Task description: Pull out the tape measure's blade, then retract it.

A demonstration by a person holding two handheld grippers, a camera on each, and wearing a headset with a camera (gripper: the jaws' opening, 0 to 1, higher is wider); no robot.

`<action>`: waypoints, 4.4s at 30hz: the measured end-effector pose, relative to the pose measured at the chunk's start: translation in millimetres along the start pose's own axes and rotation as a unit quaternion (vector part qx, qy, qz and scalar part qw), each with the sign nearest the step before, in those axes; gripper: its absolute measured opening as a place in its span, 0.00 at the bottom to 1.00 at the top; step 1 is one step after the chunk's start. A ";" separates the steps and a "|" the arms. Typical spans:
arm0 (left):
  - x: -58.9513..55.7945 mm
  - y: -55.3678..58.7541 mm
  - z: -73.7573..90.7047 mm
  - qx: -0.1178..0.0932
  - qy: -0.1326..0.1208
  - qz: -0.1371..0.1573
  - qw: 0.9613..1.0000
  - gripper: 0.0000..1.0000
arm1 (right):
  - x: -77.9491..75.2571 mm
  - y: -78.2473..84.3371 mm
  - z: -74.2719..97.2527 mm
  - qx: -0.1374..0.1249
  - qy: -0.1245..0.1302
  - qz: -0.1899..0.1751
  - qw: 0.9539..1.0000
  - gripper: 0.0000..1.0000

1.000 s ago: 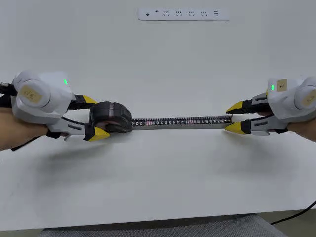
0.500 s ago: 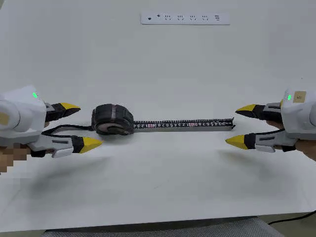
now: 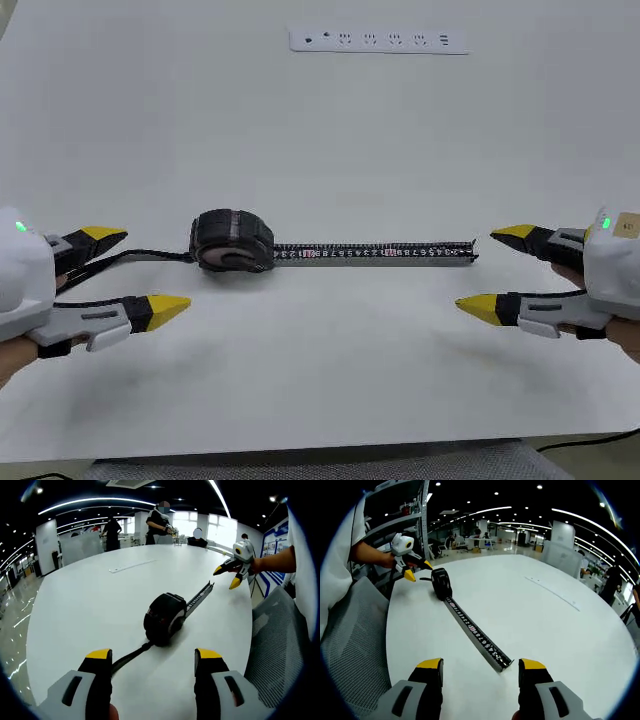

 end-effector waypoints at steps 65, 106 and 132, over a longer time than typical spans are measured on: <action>-48.9 23.4 39.6 -0.038 -0.085 0.091 0.991 0.89 | 58.8 27.3 17.9 -0.048 0.062 -0.090 0.993 0.92; -55.5 -28.1 -28.9 -0.046 -0.053 0.107 0.992 0.85 | 43.4 25.4 15.0 -0.040 0.039 -0.075 0.996 0.87; -54.4 -36.4 -63.9 -0.049 -0.061 0.159 0.984 0.82 | -2.7 13.8 12.9 -0.022 0.025 -0.045 0.998 0.80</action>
Point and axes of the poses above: the centre of the closed fingertips' face, and the gripper's own axes: z roughly backward along the fingers, x roughly to its left, y roughly out of its underside, the point moved 8 cm from there along z, roughly backward along the fingers, and after that the axes turned 9 degrees about -z, right-handed, at the moved point
